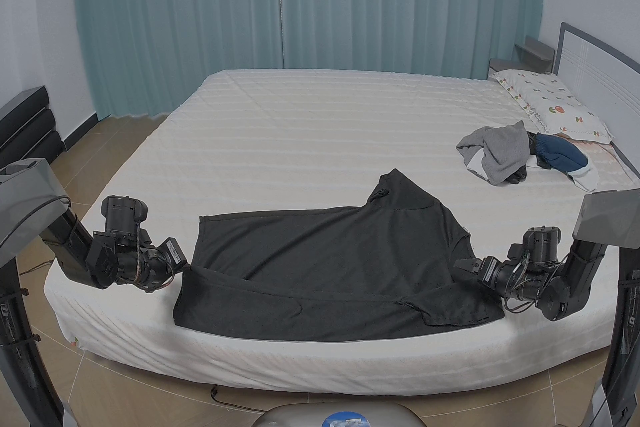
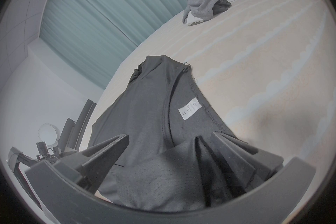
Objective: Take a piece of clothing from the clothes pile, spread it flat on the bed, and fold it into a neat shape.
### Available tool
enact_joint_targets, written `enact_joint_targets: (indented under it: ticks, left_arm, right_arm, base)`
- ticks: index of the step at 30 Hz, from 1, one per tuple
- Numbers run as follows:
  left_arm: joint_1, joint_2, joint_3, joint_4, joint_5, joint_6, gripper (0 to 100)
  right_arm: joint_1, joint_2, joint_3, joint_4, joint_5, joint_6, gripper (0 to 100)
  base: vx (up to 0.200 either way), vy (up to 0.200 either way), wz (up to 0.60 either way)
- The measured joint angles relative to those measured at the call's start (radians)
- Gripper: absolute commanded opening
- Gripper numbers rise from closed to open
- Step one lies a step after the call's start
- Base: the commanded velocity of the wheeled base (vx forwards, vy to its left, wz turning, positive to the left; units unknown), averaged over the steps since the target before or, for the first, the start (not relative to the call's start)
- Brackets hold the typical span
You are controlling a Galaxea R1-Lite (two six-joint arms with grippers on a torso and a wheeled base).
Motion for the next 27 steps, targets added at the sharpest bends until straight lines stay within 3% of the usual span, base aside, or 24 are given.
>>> enact_joint_targets:
  ticks: [10,27]
  left_arm:
    - [0.0,0.0,-0.002,0.02,0.001,0.003,0]
    - [0.04,-0.046,-0.005,0.105,0.001,0.076,0]
  right_arm:
    - [-0.017,0.034,0.006,-0.02,0.003,-0.007,0]
    - [-0.047,-0.093,0.049,-0.034,0.024,0.019,0]
  base:
    - [0.0,0.0,0.0]
    - [0.0,0.0,0.0]
